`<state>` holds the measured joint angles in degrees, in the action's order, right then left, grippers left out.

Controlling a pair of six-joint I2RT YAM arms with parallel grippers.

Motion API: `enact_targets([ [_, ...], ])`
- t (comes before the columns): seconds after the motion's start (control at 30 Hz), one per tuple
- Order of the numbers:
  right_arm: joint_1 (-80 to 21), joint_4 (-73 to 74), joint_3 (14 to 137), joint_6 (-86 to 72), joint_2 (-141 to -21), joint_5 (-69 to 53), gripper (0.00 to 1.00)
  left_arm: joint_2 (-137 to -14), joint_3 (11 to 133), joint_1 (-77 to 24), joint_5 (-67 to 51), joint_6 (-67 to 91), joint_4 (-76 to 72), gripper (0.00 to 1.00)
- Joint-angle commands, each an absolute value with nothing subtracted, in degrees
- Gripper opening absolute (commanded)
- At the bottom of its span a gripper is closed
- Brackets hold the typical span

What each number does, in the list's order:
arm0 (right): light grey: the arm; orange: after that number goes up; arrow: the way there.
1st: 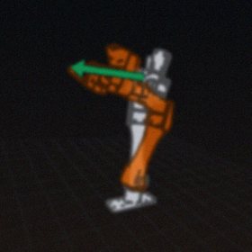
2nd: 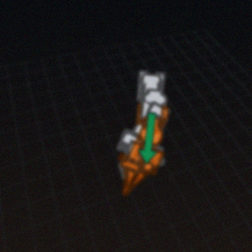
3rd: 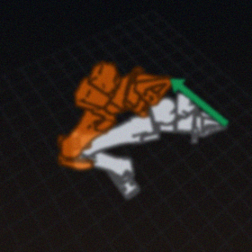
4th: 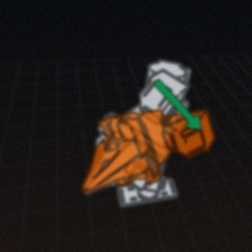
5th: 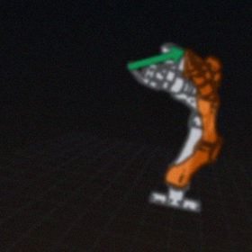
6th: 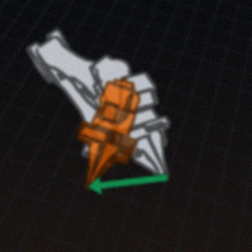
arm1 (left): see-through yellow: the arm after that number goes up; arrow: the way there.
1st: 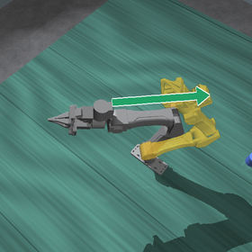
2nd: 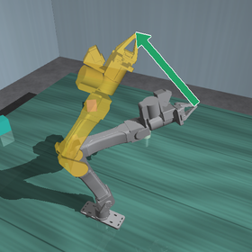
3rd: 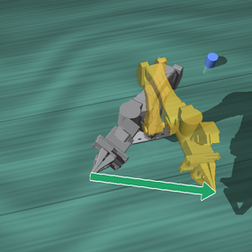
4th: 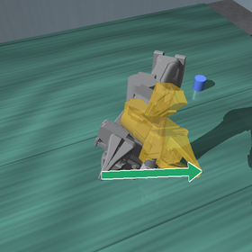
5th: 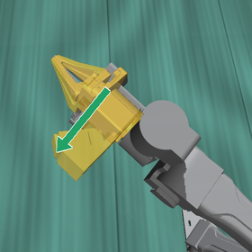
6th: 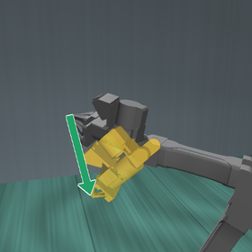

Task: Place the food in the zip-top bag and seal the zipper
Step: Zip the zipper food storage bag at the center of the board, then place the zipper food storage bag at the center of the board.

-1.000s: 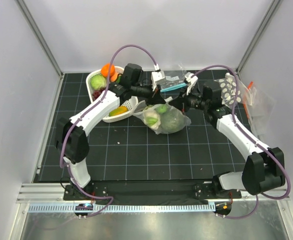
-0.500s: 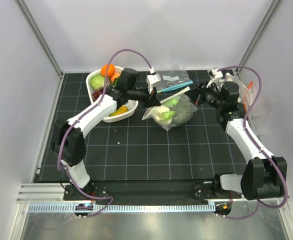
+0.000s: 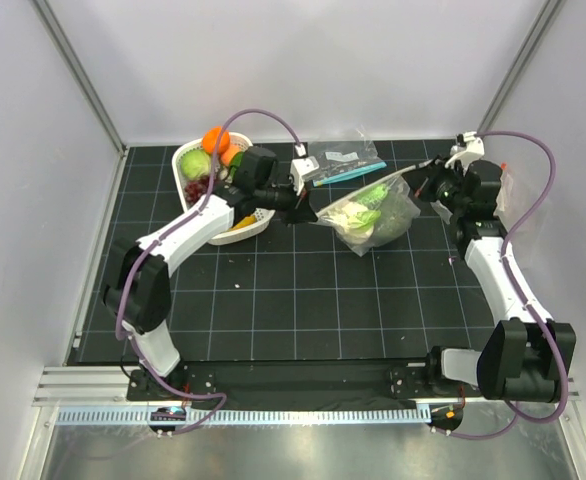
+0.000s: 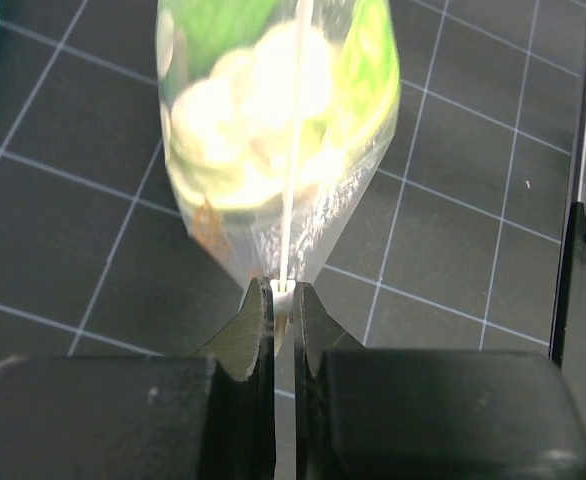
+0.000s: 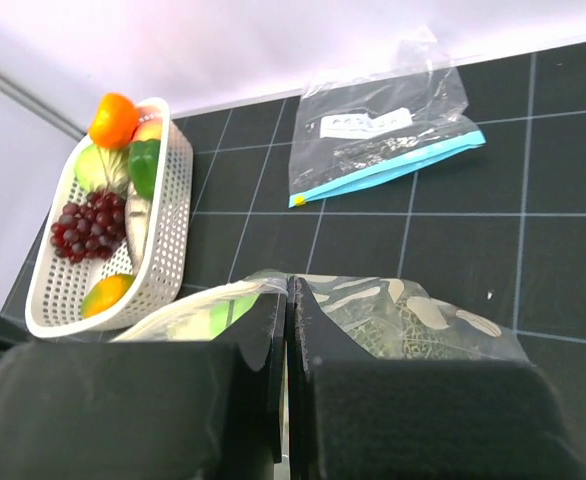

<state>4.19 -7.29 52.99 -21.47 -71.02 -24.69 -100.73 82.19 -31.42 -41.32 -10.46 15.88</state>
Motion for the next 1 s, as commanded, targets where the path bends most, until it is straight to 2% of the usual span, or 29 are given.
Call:
enact_targets([
  [0.0,6.1,-10.9,58.1,-22.9,-70.4,-18.3,0.01,-96.8,80.3,-30.5,-38.0,-8.6,17.2,0.00],
  [0.17,6.1,-7.3,60.7,-23.1,-72.7,-17.3,0.01,-92.8,76.8,-30.5,-33.6,-6.4,17.2,0.00],
  [0.4,3.0,-6.9,62.6,-22.9,-76.4,-23.0,0.01,-86.8,72.5,-30.5,-22.3,8.7,18.7,0.00],
  [0.63,-9.3,-4.0,67.8,-20.0,-84.4,-22.4,0.01,-77.0,67.9,-30.5,-7.4,18.4,25.0,0.00],
  [0.97,-17.7,-2.7,76.2,-23.0,-94.1,-20.4,0.02,-64.9,63.4,-30.4,13.6,26.4,37.0,0.02],
])
